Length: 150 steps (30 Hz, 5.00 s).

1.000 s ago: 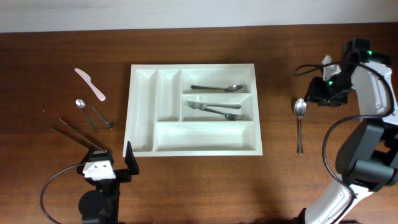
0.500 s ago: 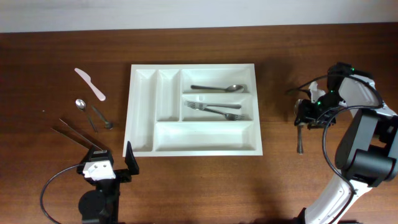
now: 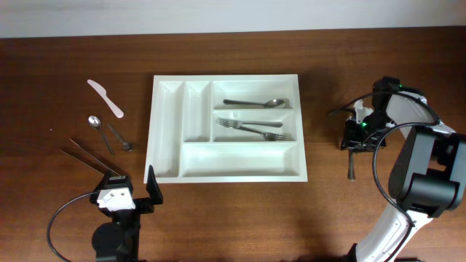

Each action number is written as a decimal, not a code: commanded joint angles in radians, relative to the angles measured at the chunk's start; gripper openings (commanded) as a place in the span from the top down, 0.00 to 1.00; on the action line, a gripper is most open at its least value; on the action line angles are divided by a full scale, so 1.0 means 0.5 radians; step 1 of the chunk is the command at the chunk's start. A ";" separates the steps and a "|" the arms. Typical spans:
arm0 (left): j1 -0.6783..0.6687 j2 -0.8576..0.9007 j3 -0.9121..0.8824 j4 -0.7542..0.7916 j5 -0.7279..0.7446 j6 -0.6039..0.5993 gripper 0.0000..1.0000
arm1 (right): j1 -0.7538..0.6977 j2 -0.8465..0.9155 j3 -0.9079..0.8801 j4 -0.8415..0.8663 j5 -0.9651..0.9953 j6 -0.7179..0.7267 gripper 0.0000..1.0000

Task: Pack container
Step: 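Adjust the grip on the spoon with the right gripper, then lift the spoon with the right gripper and carry it over the tray, then release the spoon into the upper compartment and lift the right gripper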

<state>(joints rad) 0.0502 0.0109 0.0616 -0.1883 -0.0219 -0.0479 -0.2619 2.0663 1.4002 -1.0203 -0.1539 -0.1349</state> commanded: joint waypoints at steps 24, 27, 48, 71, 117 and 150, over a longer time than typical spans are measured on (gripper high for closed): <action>0.010 -0.011 -0.015 0.011 0.016 0.024 0.01 | 0.017 0.311 -0.054 0.204 0.249 0.182 0.96; 0.010 -0.011 -0.015 0.011 0.016 0.024 0.01 | 0.017 0.311 -0.054 0.203 0.220 0.182 0.96; 0.010 -0.011 -0.015 0.011 0.016 0.024 0.01 | 0.017 0.304 0.058 0.076 0.196 0.182 0.96; 0.010 -0.011 -0.015 0.011 0.016 0.024 0.01 | 0.017 0.303 0.362 -0.105 0.196 0.175 0.96; 0.010 -0.011 -0.015 0.011 0.016 0.024 0.01 | 1.022 0.303 1.589 -0.418 0.139 -0.877 0.96; 0.010 -0.011 -0.015 0.011 0.016 0.024 0.01 | 1.372 0.496 1.315 0.209 0.116 -1.472 0.42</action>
<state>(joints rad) 0.0502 0.0109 0.0616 -0.1886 -0.0219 -0.0483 0.4244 2.3165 2.0583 -0.9241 -0.0799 -0.8978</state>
